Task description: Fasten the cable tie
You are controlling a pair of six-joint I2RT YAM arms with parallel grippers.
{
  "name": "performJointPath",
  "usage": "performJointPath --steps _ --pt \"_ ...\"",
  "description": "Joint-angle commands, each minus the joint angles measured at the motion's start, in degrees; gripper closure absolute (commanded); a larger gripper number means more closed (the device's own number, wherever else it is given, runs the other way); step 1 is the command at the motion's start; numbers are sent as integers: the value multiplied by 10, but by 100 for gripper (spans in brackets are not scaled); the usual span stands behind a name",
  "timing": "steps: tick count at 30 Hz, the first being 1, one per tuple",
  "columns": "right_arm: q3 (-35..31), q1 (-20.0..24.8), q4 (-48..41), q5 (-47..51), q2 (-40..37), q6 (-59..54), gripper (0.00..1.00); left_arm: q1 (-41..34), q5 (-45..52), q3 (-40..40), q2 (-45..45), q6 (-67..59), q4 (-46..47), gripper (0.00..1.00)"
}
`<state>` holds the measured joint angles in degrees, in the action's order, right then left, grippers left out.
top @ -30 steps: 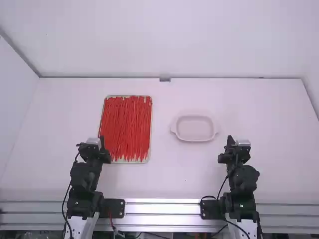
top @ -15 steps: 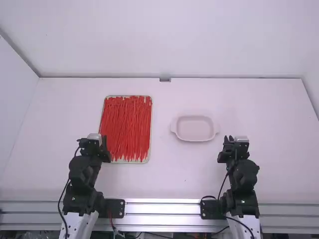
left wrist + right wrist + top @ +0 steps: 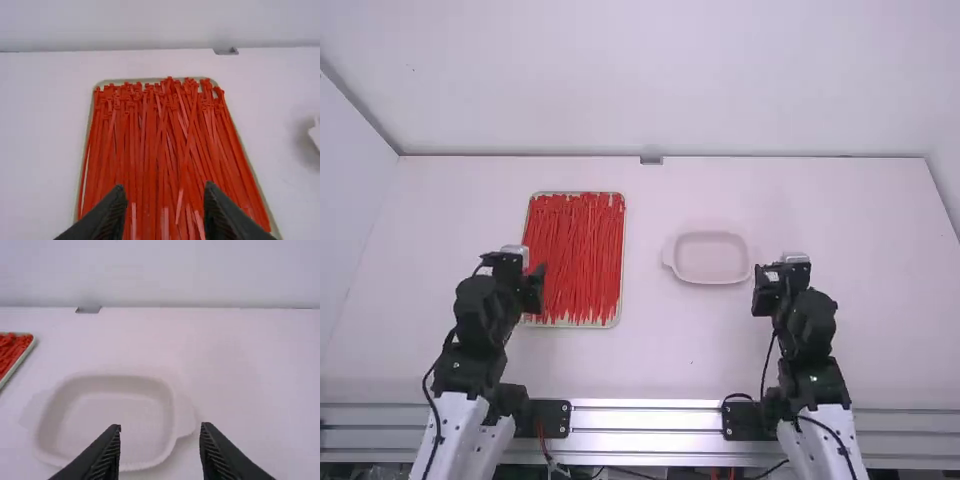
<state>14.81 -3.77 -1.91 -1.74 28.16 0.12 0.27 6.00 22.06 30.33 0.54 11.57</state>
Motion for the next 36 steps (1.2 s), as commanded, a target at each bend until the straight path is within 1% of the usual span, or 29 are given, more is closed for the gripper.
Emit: performJointPath --steps 1,7,8,18,21,27,29,36 --pt "40 -11 -3 -7 32 6 54 7 20 39 36 8 11 54" --pt "91 -39 -11 -13 115 8 41 9 41 111 130 11 53 41" --pt "93 -40 -11 -14 118 8 40 10 42 114 134 12 55 41" --pt "168 -93 -34 -23 245 11 22 14 74 215 273 17 104 22" --pt "187 -101 -39 -22 276 13 17 16 82 241 307 18 116 17" --pt "215 -109 -55 -26 323 14 10 17 94 280 359 20 136 10" --pt "226 -119 -60 -27 342 15 7 18 99 295 380 21 143 7" --pt "244 -141 -64 -29 373 15 3 19 107 322 415 22 157 3"
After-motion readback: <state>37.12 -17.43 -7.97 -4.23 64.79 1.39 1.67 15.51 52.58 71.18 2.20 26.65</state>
